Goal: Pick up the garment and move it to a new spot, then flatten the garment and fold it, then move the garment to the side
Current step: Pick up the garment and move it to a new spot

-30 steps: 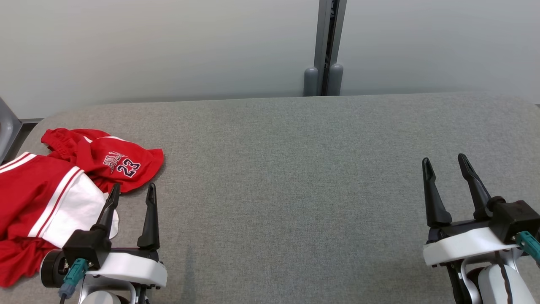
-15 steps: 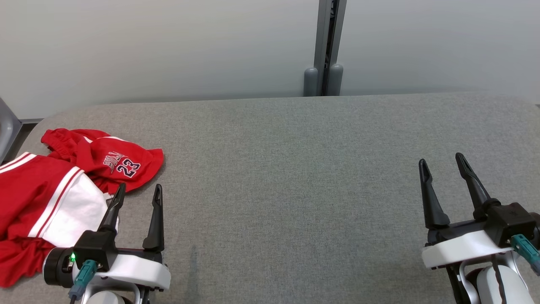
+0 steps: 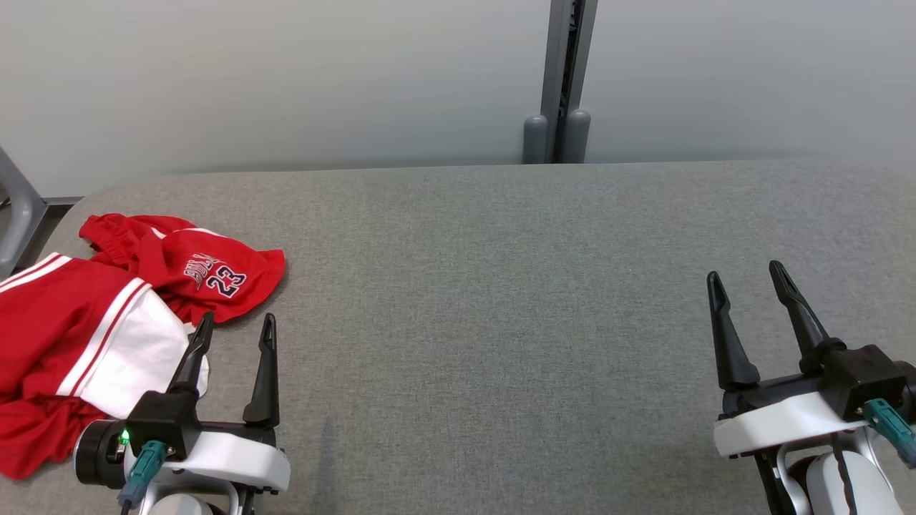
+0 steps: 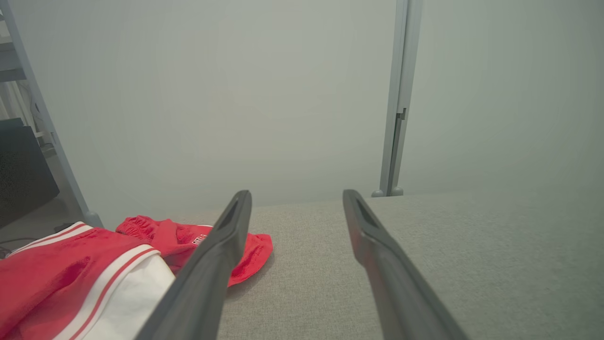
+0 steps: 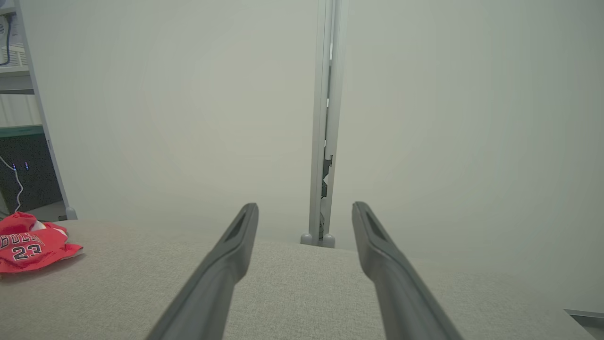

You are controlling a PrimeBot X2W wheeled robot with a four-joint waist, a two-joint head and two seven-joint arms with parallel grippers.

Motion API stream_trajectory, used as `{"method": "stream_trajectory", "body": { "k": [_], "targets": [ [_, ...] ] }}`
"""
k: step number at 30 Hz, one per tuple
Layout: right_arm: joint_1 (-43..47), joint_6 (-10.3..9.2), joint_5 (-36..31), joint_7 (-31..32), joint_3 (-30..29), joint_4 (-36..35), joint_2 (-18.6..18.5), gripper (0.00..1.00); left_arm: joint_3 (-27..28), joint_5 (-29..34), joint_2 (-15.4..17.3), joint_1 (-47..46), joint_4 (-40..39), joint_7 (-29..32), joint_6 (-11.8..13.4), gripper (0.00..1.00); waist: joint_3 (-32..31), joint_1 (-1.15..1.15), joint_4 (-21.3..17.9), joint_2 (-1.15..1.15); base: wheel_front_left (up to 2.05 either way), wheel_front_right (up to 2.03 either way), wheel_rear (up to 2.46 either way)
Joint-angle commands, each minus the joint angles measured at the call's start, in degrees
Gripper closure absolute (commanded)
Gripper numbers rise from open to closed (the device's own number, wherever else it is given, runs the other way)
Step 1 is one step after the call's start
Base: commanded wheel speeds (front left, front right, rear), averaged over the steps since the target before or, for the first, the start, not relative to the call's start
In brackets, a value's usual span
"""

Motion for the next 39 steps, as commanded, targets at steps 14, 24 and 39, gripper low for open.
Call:
{"method": "stream_trajectory", "body": {
  "k": [14, 24, 39],
  "targets": [
    [0.9, 0.13, 0.6, -0.3, 1.2, 0.4, -0.5, 0.00, 0.9, -0.8, 0.2, 0.3, 0.8, 0.0, 0.6, 0.00, -0.4, 0.00, 3.6, 0.00, 0.00, 0.00, 0.00],
    [1.0, 0.13, 1.8, -0.3, 2.9, 0.8, -0.5, 0.00, 1.7, -1.6, 0.3, 0.7, 0.4, 0.0, 1.1, 0.00, -0.5, 0.00, 8.5, 0.00, 0.00, 0.00, 0.00],
    [1.2, 0.13, 2.2, -0.3, 4.6, 1.9, -0.5, 0.00, 2.3, -1.2, 0.2, 1.1, 1.5, 0.0, 1.0, 0.00, -1.0, 0.00, 19.8, 0.00, 0.00, 0.00, 0.00]
  ]
}}
